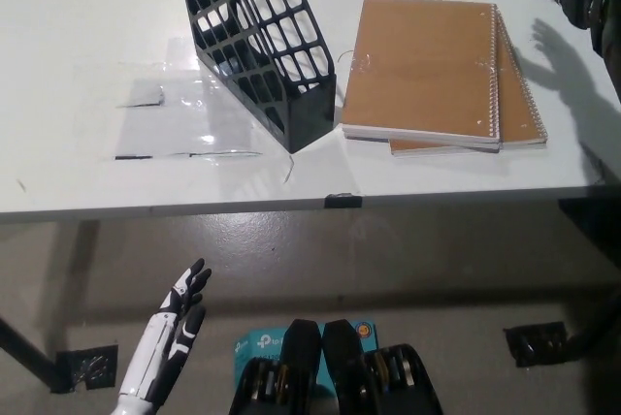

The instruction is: Use the right hand to pick up a book from the book holder on the left side and put it on another book on the right side

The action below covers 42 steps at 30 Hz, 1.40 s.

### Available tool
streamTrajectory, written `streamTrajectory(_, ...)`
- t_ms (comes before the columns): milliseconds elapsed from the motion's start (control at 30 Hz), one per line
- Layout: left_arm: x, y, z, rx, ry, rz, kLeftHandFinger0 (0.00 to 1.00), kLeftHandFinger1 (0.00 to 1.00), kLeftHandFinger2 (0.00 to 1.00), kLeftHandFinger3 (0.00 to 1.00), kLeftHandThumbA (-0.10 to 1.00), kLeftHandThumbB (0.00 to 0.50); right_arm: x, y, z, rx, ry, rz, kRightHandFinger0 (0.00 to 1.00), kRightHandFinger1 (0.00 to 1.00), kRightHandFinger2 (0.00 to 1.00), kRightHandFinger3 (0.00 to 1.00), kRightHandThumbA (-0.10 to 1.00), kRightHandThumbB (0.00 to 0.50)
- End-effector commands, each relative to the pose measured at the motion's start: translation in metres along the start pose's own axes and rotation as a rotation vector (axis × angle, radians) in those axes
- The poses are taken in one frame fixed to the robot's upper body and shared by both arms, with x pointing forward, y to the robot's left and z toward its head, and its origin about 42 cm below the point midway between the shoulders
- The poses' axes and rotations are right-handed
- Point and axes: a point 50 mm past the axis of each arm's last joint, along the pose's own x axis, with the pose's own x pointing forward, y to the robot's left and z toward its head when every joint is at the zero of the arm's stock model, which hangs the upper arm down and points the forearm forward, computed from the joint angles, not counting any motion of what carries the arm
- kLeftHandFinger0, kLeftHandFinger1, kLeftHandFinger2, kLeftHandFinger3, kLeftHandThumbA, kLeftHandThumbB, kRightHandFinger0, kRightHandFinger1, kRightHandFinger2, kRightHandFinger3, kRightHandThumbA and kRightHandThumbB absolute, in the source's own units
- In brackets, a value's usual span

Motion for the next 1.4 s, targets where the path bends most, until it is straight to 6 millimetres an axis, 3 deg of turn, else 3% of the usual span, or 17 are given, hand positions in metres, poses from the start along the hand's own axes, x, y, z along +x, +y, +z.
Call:
streamTrajectory(0,0.001,0.005,0.008,0.015,-0.030,0.001,1.00,1.00,1.00,1.00,1.00,0.046,-0.010,-0.017,0.056,-0.009,-0.146,-0.010,1.00,1.00,1.00,1.00,0.47,0.261)
streamTrajectory(133,0.002,0.004,0.007,0.012,-0.037,0.009,1.00,1.00,1.00,1.00,1.00,0.039,-0.013,-0.024,0.065,0.000,-0.185,0.008,1.00,1.00,1.00,1.00,0.57,0.265)
streamTrajectory(300,0.008,0.009,0.009,0.019,-0.038,0.017,1.00,1.00,1.00,1.00,1.00,0.056,-0.030,-0.027,0.114,0.128,-0.391,0.075,1.00,1.00,1.00,1.00,0.64,0.348)
streamTrajectory(367,0.011,0.008,0.011,-0.011,-0.061,0.034,1.00,1.00,1.00,1.00,1.00,0.025,-0.053,-0.024,0.133,0.148,-0.546,0.152,1.00,1.00,1.00,1.00,0.68,0.341)
streamTrajectory(433,0.013,0.008,0.011,-0.014,-0.066,0.038,1.00,1.00,1.00,1.00,1.00,0.033,-0.102,-0.017,0.139,0.118,-0.717,0.223,1.00,1.00,1.00,1.00,0.72,0.373)
streamTrajectory(467,0.015,0.008,0.011,-0.012,-0.069,0.040,1.00,1.00,1.00,1.00,1.00,0.034,-0.116,-0.014,0.139,0.105,-0.762,0.231,1.00,1.00,1.00,1.00,0.72,0.375)
streamTrajectory(533,0.016,0.007,0.013,-0.018,-0.069,0.040,1.00,1.00,1.00,1.00,1.00,0.041,-0.163,-0.005,0.128,0.052,-0.892,0.244,1.00,1.00,1.00,1.00,0.79,0.346)
streamTrajectory(567,0.016,0.007,0.013,-0.020,-0.068,0.039,1.00,1.00,1.00,1.00,1.00,0.042,-0.171,-0.003,0.126,0.050,-0.907,0.249,1.00,1.00,1.00,1.00,0.79,0.346)
streamTrajectory(600,0.016,0.006,0.014,-0.020,-0.076,0.040,1.00,1.00,1.00,1.00,1.00,0.039,-0.202,-0.001,0.112,0.023,-0.987,0.268,1.00,1.00,1.00,1.00,0.75,0.350)
streamTrajectory(633,0.018,0.007,0.014,-0.017,-0.082,0.041,1.00,1.00,1.00,1.00,1.00,0.039,-0.217,0.000,0.105,-0.003,-1.027,0.263,1.00,1.00,1.00,1.00,0.75,0.351)
streamTrajectory(667,0.020,0.007,0.016,-0.021,-0.092,0.037,1.00,1.00,1.00,1.00,1.00,0.040,-0.243,0.000,0.089,-0.050,-1.098,0.268,1.00,1.00,1.00,1.00,0.79,0.321)
streamTrajectory(767,0.029,0.011,0.020,-0.008,-0.107,0.034,1.00,1.00,1.00,1.00,1.00,0.061,-0.280,0.003,0.066,-0.065,-1.204,0.275,1.00,1.00,1.00,1.00,0.80,0.338)
streamTrajectory(833,0.034,0.012,0.021,-0.005,-0.110,0.033,1.00,1.00,1.00,1.00,1.00,0.077,-0.303,0.005,0.049,-0.111,-1.270,0.278,1.00,1.00,1.00,1.00,0.81,0.303)
streamTrajectory(900,0.040,0.013,0.023,-0.001,-0.118,0.033,1.00,1.00,1.00,1.00,1.00,0.081,-0.314,0.005,0.039,-0.131,-1.293,0.264,1.00,1.00,1.00,1.00,0.81,0.318)
streamTrajectory(967,0.047,0.014,0.028,0.023,-0.144,0.033,1.00,1.00,1.00,1.00,1.00,0.044,-0.325,0.006,0.028,-0.127,-1.340,0.265,1.00,1.00,1.00,1.00,0.82,0.328)
streamTrajectory(1200,0.066,0.019,0.038,0.002,-0.181,0.038,1.00,1.00,1.00,1.00,1.00,0.017,-0.351,0.014,0.006,-0.147,-1.392,0.273,1.00,1.00,1.00,1.00,0.88,0.357)
streamTrajectory(1367,0.075,0.022,0.043,-0.004,-0.196,0.038,1.00,1.00,1.00,1.00,1.00,0.034,-0.358,0.017,-0.003,-0.154,-1.409,0.297,1.00,1.00,1.00,1.00,0.88,0.381)
